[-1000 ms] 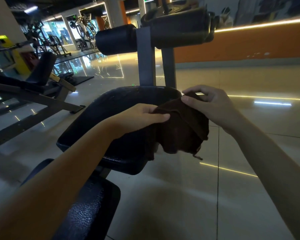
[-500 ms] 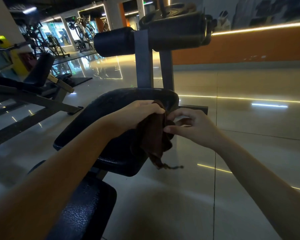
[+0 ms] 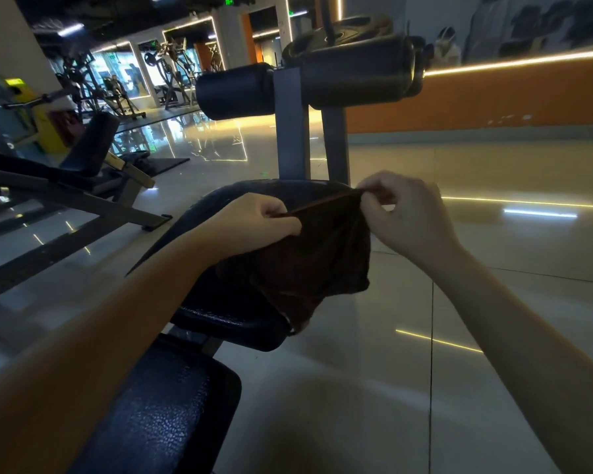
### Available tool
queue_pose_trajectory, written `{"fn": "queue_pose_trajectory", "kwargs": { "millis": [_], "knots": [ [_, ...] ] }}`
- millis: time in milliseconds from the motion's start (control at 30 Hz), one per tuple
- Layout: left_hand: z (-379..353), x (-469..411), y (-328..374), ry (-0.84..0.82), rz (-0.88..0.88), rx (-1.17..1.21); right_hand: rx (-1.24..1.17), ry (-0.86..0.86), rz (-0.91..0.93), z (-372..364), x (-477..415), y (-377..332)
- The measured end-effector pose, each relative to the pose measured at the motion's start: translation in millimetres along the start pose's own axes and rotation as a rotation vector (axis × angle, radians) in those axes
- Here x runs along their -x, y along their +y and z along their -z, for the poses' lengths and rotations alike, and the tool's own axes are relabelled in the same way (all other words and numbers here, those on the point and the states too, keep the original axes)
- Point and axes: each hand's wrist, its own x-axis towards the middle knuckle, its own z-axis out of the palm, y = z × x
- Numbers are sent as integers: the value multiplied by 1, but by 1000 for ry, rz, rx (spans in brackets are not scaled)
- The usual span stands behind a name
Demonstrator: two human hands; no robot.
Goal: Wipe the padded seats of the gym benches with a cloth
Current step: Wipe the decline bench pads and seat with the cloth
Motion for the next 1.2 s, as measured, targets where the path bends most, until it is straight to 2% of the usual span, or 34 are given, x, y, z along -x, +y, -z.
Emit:
{"fn": "queue_pose_trajectory", "kwargs": {
  "millis": [167, 300, 433, 567, 733, 900, 1033, 1100, 1200],
  "knots": [
    [4, 2, 6, 16, -72, 16, -204, -50, -124, 1, -20, -22],
    [9, 2, 10, -38, -54, 144, -396, -56, -189, 3, -33, -35],
    [7, -1, 8, -76, 2, 305, -271, -72, -55, 14, -37, -35],
    [14, 2, 9, -20, -103, 482, -164, -107, 54, 24, -38, -32],
    [-17, -2, 26, -71, -167, 188, -25, -121, 143, 23, -38, -39],
    [-36, -18, 22, 102, -201, 345, 69, -33, 218, 21, -35, -39],
    [-24, -21, 20, 182, -93, 362, 59, -16, 217, 28, -36, -27],
    [-12, -18, 22, 240, -76, 310, 125, -25, 224, 31, -37, -20],
    [6, -12, 26, 290, -158, 201, 229, -39, 230, 32, -35, -11]
  ]
}}
